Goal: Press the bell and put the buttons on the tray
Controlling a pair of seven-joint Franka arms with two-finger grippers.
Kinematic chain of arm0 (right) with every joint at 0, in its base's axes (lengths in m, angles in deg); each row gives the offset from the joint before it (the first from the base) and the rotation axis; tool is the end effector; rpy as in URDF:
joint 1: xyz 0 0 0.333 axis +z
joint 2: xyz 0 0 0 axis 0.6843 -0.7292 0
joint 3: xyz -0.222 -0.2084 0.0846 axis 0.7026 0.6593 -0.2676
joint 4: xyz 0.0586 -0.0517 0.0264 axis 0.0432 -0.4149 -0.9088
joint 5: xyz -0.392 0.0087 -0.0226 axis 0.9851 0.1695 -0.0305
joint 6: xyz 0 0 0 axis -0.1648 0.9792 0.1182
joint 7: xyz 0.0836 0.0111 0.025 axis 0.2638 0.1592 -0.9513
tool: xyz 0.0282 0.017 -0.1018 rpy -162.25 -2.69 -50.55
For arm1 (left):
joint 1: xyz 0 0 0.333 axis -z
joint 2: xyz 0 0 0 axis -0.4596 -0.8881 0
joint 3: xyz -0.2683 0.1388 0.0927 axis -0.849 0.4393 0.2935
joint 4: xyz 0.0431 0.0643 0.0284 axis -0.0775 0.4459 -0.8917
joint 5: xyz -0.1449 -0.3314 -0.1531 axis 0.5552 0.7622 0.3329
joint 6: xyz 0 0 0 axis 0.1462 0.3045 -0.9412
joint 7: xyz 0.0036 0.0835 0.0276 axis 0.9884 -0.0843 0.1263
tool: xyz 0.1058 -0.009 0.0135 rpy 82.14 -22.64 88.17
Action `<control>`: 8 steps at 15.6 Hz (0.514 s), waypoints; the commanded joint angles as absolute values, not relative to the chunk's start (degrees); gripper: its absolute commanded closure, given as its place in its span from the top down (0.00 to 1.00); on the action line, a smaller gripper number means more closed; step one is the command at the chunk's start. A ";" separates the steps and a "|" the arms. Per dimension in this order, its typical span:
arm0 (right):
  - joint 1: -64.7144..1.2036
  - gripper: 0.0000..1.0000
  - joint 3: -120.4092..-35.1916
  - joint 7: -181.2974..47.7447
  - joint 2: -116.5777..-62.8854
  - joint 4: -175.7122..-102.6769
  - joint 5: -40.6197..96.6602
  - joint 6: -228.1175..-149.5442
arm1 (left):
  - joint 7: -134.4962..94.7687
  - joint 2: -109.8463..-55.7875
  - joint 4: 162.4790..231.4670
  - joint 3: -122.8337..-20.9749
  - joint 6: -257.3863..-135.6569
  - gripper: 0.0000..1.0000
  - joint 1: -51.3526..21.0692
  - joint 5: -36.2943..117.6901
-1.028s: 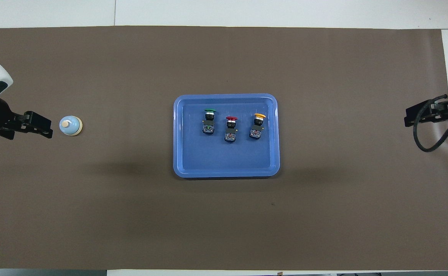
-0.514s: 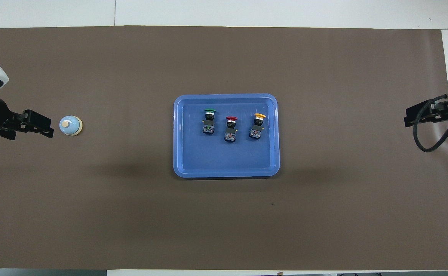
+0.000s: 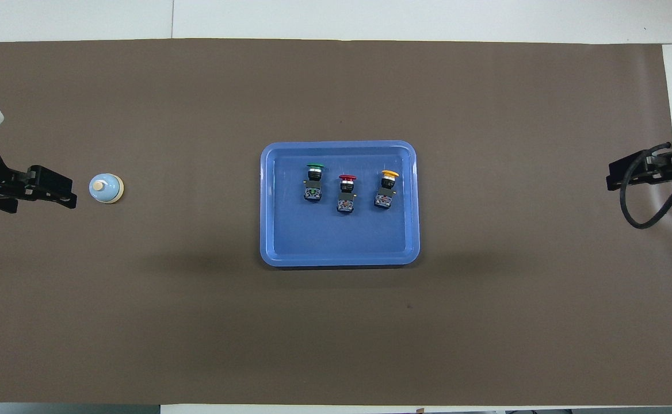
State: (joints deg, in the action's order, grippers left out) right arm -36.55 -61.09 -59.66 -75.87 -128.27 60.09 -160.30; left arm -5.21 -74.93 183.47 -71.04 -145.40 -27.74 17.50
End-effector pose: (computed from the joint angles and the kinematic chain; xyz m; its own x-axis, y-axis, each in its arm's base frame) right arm 0.5559 -0.0298 0.5883 0.9952 -0.0341 -0.0915 -0.0316 -0.9991 0.0283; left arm 0.5516 -0.0209 0.5550 0.9829 -0.0189 -0.1830 -0.0130 -0.9993 0.0338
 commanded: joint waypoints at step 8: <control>-37.12 1.00 -61.55 -61.15 -74.57 -129.49 59.58 -159.91 | -8.03 -74.43 181.91 -73.01 -145.15 1.00 -28.41 16.18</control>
State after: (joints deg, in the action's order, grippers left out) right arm -36.55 -61.09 -59.66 -75.87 -128.27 60.09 -160.30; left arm -8.21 -74.89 182.08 -72.25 -145.41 -27.84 16.94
